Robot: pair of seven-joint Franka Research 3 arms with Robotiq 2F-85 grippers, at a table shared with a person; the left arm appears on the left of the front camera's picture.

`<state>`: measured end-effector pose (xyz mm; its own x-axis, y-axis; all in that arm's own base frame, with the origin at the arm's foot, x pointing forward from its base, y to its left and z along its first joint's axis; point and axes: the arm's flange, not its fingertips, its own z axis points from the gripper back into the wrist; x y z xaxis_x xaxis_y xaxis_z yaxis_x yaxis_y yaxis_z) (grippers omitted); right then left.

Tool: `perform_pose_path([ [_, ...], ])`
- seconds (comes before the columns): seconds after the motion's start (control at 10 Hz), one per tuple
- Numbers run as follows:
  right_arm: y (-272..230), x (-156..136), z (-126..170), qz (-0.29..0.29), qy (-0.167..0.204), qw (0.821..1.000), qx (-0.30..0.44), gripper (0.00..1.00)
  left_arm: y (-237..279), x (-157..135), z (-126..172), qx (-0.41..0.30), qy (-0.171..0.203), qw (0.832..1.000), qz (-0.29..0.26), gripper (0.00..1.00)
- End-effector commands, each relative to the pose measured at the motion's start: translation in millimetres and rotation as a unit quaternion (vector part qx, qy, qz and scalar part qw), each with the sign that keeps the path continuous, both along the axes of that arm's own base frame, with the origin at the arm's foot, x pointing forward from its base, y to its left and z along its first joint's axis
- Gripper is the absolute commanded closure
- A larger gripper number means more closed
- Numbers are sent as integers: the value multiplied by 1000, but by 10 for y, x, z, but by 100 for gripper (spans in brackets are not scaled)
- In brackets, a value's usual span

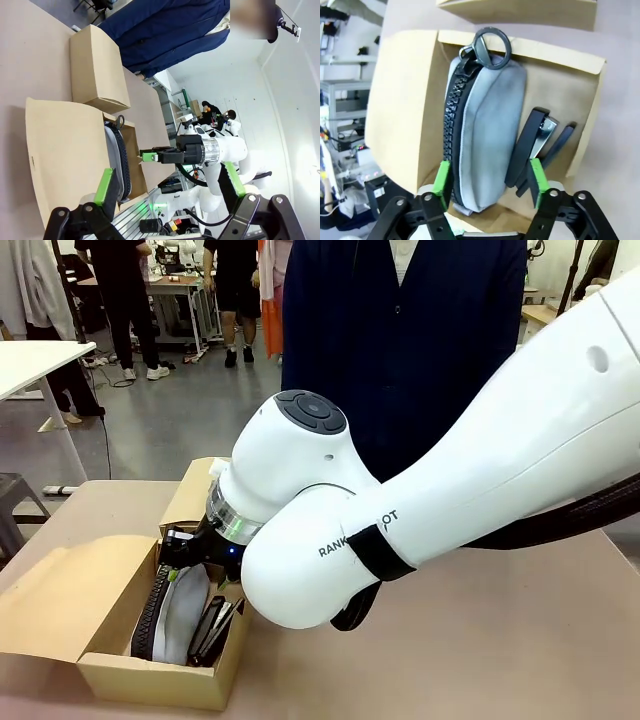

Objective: Place items inside the box.
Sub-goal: Pick up a Pencil pouch or Stapler and place it inside the Mailer Box closest to the robot.

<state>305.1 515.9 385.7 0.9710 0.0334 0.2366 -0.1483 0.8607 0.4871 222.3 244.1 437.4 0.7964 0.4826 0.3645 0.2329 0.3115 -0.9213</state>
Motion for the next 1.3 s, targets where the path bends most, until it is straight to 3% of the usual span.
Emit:
perform_pose_path([
  [0.0, 93, 1, -17, -21, -4, 1000, 12, 0, -6, 7, 22, -5, -14, 1000, 0, 0],
  [0.2, -104, -6, 39, -17, -1, 1000, 23, 0, -6, 7, 22, -5, -14, 1000, 0, 0],
  [0.4, -649, -28, 269, 13, 29, 998, 48, 0, -6, 7, 22, -5, -14, 1000, 0, 0],
  [0.5, -1107, -62, 448, 20, 43, 995, 89, 0, -6, 7, 22, -5, -14, 1000, 0, 0],
  [0.8, -2723, -335, 756, -51, 71, 964, 250, 0, -6, 7, 22, -5, -14, 1000, 0, 0],
  [1.1, -3930, -539, 413, -80, 92, 919, 376, 0, -6, 7, 22, -5, -14, 1000, 0, 0],
  [1.2, -4072, -607, 292, -92, 100, 921, 365, 0, -6, 7, 22, -5, -14, 1000, 0, 0],
])
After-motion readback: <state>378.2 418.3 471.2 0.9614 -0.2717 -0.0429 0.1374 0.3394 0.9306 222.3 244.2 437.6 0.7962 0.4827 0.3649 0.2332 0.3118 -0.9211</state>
